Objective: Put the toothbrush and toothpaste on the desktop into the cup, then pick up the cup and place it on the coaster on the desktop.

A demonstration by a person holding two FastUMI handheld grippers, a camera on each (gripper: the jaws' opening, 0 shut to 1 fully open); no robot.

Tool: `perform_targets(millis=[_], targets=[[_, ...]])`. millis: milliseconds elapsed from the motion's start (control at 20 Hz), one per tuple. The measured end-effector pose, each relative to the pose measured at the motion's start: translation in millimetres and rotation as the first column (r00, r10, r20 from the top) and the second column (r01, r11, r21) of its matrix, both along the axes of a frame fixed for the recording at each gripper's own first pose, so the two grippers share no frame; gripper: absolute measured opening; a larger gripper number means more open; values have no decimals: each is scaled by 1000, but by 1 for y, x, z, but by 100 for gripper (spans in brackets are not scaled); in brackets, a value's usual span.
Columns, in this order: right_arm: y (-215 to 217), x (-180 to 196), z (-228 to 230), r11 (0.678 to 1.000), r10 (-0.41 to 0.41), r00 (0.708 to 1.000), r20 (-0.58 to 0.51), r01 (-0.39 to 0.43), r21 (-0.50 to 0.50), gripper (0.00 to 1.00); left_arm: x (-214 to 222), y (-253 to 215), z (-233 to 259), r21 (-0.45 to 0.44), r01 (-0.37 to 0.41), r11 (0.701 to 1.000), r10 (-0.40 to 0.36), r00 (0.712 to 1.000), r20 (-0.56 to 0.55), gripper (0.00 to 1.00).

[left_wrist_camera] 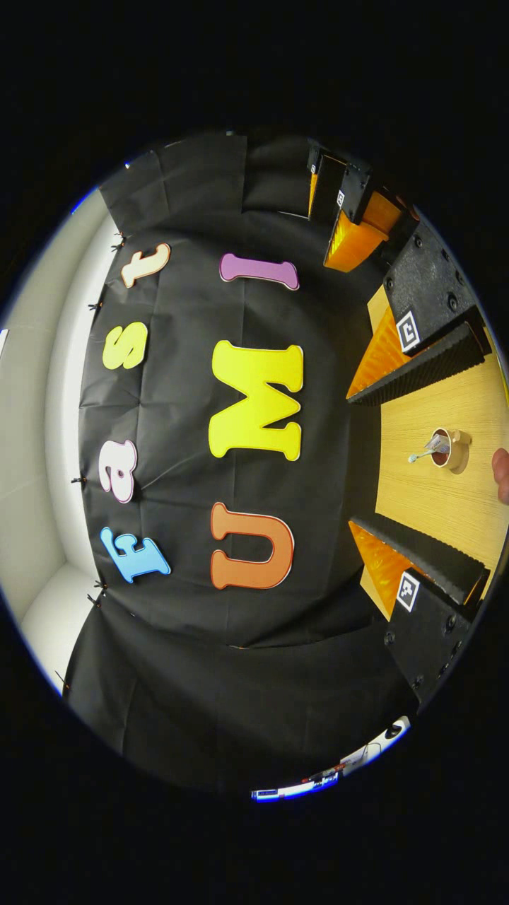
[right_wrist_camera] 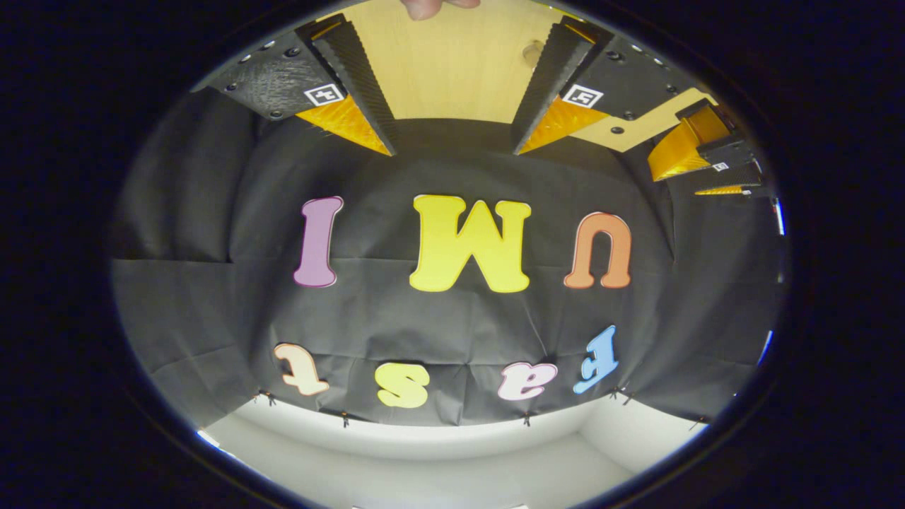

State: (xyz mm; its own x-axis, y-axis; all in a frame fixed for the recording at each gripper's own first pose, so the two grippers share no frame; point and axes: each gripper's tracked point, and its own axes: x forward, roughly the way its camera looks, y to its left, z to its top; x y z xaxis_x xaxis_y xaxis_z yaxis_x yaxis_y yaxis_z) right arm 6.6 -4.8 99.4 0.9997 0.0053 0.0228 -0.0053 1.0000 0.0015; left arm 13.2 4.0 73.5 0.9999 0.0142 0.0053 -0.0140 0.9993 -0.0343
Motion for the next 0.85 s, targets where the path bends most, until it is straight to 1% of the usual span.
perform_targets(millis=[150,250,300,550,600,700,750,800,850], targets=[[-2,2,-1,1000,-9,1000,1,9,10,98,1,1,-1,-4,-1,1000,1,1000,-4,96],[-2,3,0,1000,-8,1000,1,8,9,94,2,1,0,-5,1,1000,-1,1000,-5,96],[-1,4,0,1000,-8,1000,2,8,11,94,3,1,0,-4,-1,1000,1,1000,-5,96],[0,5,1,1000,-6,1000,4,6,9,96,3,2,1,-2,-3,1000,3,1000,-5,96],[-1,6,3,1000,-7,1000,8,6,9,98,5,3,1,-2,-4,1000,4,1000,-4,96],[0,6,5,1000,-7,1000,14,7,9,98,6,3,2,-4,-3,1000,3,1000,-4,96],[0,6,6,1000,-7,1000,14,7,8,96,6,2,1,-5,-2,1000,2,1000,-6,96],[1,7,6,1000,-6,1000,15,5,8,98,6,2,4,-5,1,1000,-1,1000,-10,96],[1,7,6,1000,-5,1000,15,5,8,98,6,2,5,-4,1,1000,-1,1000,-12,96]])
